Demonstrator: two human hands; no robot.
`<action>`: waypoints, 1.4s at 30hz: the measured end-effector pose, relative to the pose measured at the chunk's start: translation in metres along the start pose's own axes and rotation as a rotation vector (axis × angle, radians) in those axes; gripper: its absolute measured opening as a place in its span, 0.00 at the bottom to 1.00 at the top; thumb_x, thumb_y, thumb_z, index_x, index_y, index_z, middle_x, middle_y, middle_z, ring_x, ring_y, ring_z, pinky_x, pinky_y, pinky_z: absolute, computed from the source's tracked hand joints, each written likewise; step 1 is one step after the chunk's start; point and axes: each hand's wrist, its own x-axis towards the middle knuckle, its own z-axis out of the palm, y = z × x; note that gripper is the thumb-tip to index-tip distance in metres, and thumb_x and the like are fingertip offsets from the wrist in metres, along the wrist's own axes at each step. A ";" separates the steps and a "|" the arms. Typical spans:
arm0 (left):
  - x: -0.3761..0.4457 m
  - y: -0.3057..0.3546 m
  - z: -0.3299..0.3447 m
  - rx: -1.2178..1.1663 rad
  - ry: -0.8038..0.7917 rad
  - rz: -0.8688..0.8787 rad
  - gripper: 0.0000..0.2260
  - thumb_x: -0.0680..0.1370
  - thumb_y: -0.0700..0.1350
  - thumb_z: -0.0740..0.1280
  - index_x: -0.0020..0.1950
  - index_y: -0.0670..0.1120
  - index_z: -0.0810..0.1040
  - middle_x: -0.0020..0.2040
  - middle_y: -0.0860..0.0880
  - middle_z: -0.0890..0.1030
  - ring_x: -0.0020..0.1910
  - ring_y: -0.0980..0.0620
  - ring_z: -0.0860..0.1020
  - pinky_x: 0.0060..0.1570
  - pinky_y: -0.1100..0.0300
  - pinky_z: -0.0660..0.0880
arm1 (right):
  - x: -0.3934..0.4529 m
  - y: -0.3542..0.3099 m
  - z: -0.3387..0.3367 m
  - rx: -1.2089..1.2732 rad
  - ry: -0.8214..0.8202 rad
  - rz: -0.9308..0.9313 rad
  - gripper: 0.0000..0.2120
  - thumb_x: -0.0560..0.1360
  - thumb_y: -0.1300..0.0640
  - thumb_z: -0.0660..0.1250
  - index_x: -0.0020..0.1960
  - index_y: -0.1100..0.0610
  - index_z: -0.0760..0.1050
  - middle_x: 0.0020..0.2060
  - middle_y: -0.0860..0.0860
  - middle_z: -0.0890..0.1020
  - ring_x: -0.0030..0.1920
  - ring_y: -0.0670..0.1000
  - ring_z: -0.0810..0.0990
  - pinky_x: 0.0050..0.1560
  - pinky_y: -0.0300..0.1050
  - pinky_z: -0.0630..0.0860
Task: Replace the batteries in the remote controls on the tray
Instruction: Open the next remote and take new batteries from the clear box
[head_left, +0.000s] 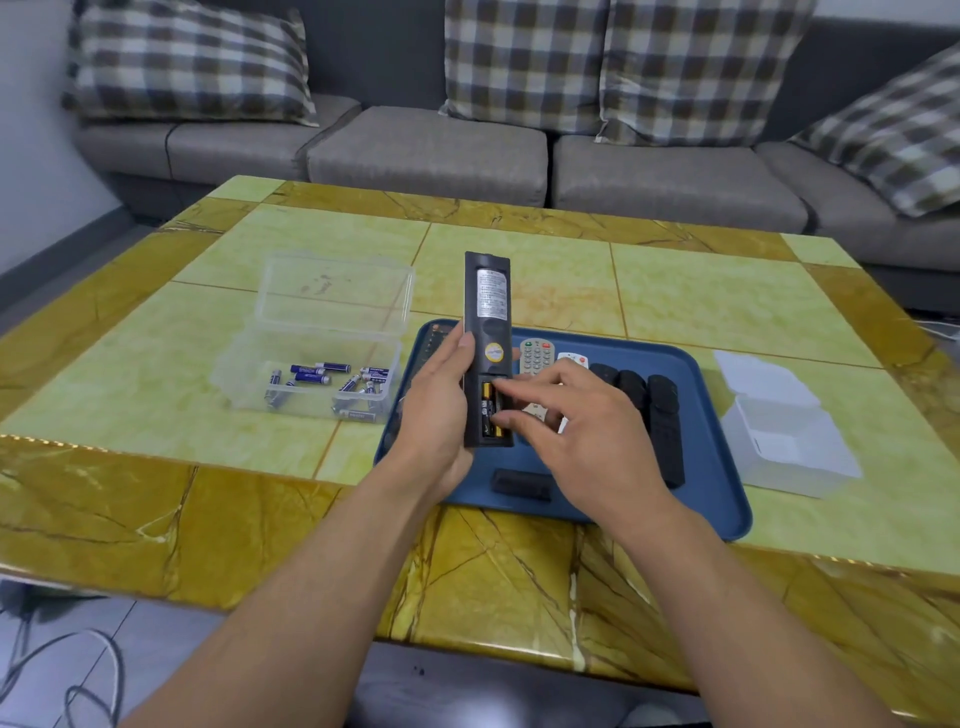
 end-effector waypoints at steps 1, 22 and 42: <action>0.001 -0.001 0.000 0.004 0.002 -0.001 0.19 0.86 0.49 0.58 0.75 0.44 0.71 0.63 0.38 0.82 0.52 0.43 0.83 0.35 0.58 0.79 | 0.001 -0.001 -0.001 -0.040 -0.013 -0.007 0.14 0.74 0.46 0.72 0.60 0.42 0.82 0.45 0.39 0.78 0.36 0.44 0.77 0.44 0.49 0.78; 0.001 -0.018 -0.003 0.029 -0.066 -0.053 0.13 0.86 0.43 0.57 0.62 0.50 0.80 0.55 0.44 0.86 0.52 0.48 0.85 0.52 0.54 0.80 | 0.007 -0.009 0.001 -0.094 -0.093 0.004 0.09 0.80 0.53 0.66 0.54 0.53 0.84 0.43 0.49 0.78 0.43 0.49 0.77 0.45 0.46 0.75; 0.008 -0.012 -0.003 0.084 0.039 -0.017 0.15 0.86 0.48 0.57 0.70 0.47 0.76 0.56 0.41 0.84 0.52 0.42 0.83 0.52 0.47 0.81 | 0.004 -0.024 -0.002 0.339 0.014 0.382 0.07 0.76 0.58 0.73 0.51 0.49 0.78 0.41 0.46 0.83 0.40 0.42 0.81 0.41 0.34 0.78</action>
